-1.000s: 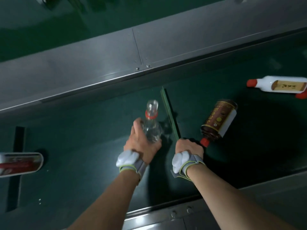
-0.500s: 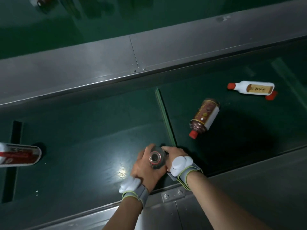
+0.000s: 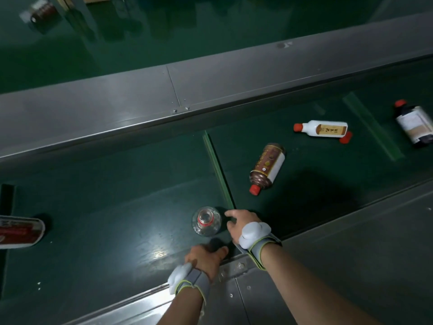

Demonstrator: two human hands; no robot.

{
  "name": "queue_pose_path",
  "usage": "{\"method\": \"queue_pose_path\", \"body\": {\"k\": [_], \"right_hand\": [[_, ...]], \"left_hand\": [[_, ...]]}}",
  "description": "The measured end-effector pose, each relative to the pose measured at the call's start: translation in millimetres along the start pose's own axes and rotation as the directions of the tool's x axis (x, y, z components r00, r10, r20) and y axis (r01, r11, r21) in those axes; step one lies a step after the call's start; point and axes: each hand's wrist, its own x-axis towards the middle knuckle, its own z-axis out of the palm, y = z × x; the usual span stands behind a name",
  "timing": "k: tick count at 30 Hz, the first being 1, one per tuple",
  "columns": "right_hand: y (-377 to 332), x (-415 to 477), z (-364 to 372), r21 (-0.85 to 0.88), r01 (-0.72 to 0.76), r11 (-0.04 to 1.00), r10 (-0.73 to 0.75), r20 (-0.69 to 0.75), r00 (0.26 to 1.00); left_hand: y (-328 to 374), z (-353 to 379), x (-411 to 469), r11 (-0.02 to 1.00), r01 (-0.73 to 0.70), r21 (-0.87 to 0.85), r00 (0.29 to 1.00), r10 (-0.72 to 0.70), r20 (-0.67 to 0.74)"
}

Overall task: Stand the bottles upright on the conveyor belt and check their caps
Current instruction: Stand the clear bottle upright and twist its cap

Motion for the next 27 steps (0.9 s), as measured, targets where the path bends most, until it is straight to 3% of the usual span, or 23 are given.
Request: {"method": "queue_pose_path", "body": {"k": [5, 9, 18, 27], "right_hand": [[19.7, -2.7, -9.4, 0.023, 0.000, 1.000, 0.002, -0.052, 0.999], [49.1, 0.4, -20.7, 0.027, -0.022, 0.999, 0.024, -0.106, 0.994], [150.9, 31.5, -69.9, 0.121, -0.021, 0.992, 0.033, -0.096, 0.995], [277.4, 96.1, -189.3, 0.098, -0.026, 0.995, 0.037, -0.114, 0.993]], "left_hand": [[27.9, 19.0, -17.2, 0.959, -0.281, -0.036, 0.960, 0.280, -0.016], [61.3, 30.5, -16.1, 0.892, -0.431, 0.138, 0.902, 0.423, 0.082], [133.2, 112.5, 7.4, 0.865, -0.449, 0.223, 0.892, 0.417, 0.175], [236.2, 199.8, 53.3, 0.720, -0.395, 0.571, 0.919, 0.315, 0.238]]}}
